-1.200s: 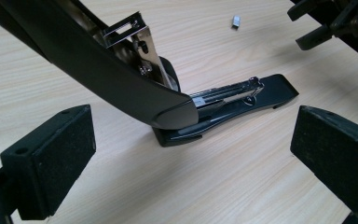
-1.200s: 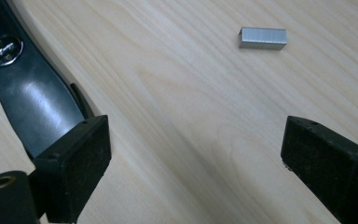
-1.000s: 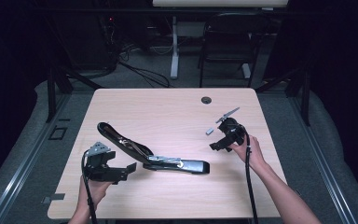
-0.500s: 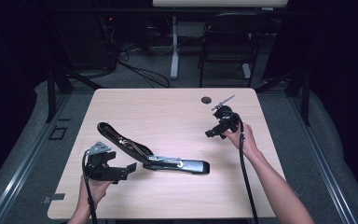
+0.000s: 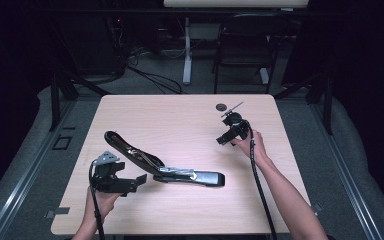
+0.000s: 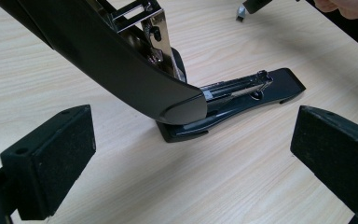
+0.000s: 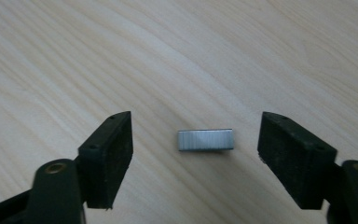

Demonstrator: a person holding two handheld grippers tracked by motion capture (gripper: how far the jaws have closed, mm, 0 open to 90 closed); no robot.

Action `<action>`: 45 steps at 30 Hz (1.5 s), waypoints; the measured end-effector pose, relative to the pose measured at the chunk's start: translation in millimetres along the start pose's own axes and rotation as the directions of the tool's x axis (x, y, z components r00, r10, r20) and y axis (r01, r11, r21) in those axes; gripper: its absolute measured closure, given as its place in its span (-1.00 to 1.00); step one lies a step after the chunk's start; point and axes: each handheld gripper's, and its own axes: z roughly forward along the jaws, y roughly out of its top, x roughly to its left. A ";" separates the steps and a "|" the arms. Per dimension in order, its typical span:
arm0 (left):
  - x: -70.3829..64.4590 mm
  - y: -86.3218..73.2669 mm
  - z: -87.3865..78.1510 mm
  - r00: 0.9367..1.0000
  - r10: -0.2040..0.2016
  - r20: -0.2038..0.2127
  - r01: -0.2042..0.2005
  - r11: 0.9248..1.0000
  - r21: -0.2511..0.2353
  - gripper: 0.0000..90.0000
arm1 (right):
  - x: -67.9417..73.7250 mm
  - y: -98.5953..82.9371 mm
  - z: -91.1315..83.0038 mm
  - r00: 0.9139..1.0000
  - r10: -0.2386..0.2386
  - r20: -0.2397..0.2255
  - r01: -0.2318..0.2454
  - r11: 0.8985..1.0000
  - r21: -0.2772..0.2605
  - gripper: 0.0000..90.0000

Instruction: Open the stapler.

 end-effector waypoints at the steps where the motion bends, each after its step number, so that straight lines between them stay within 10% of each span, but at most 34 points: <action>1: 0.1 0.0 0.0 1.000 0.001 0.000 -0.001 1.000 0.001 -1.00 | -0.1 0.2 1.6 1.000 0.005 0.008 -0.005 1.000 0.000 -0.34; 45: 0.7 -0.8 3.7 1.000 0.008 0.013 -0.008 0.999 0.037 -1.00 | -2.3 -2.7 18.1 0.999 0.011 0.052 -0.014 0.998 0.057 0.26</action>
